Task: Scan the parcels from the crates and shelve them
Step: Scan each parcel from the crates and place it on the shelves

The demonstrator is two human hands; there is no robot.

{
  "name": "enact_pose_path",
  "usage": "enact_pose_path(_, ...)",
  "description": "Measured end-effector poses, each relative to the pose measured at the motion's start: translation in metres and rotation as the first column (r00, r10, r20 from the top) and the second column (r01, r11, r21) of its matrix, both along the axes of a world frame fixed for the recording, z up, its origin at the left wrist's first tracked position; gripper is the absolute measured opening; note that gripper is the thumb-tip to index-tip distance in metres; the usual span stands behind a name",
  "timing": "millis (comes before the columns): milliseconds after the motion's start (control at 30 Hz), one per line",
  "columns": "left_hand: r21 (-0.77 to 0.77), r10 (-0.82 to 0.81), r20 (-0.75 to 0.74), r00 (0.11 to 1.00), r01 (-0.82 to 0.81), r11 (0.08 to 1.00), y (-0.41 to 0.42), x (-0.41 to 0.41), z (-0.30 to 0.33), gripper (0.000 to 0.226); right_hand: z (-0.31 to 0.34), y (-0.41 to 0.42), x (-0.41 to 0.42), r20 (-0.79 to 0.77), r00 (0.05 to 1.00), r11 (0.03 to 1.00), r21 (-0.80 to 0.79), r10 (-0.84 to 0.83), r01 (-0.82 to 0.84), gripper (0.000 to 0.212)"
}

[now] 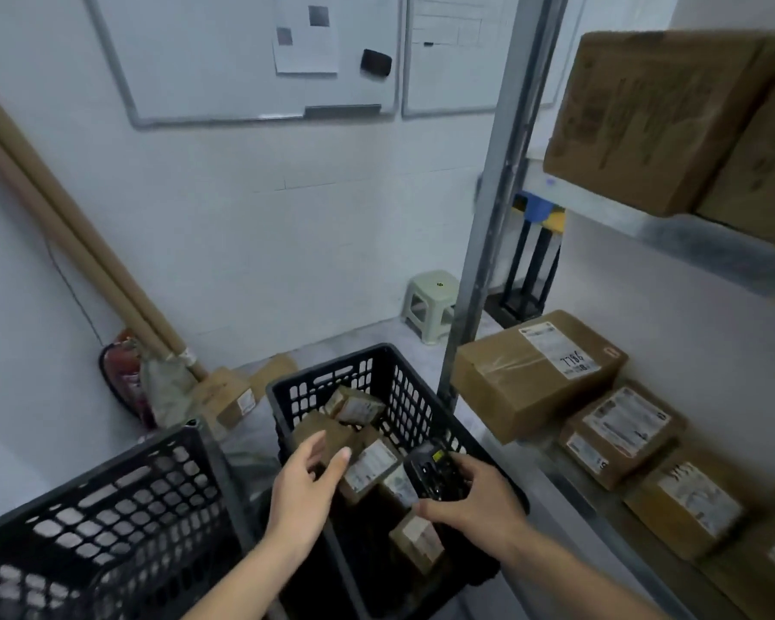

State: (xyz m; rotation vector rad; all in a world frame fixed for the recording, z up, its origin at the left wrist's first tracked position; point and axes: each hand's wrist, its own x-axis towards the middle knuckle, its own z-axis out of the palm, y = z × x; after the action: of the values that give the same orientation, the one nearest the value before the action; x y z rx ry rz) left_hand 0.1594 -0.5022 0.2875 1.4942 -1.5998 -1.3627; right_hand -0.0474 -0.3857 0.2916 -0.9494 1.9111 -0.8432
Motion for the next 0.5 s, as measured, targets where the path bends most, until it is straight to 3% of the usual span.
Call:
enact_pose_path(233,0.075,-0.020,-0.024,1.000,0.022,0.997,-0.112,-0.044,-0.054,0.056,-0.046,-0.119,-0.030,0.107,0.992,0.996,0.069,-0.060,0.053,0.056)
enact_pose_path(333,0.098,-0.021,-0.003,1.000,0.021,0.995,-0.152,-0.053,-0.087,0.054,-0.087,-0.158,-0.037,0.153,0.983,0.990,0.106,-0.106,0.091,0.078)
enact_pose_path(500,0.134,-0.013,0.020,1.000,0.010,0.991,-0.204,-0.085,-0.128,0.054,-0.131,-0.203,-0.057,0.148,0.979,0.980,0.165,-0.138,0.113,0.065)
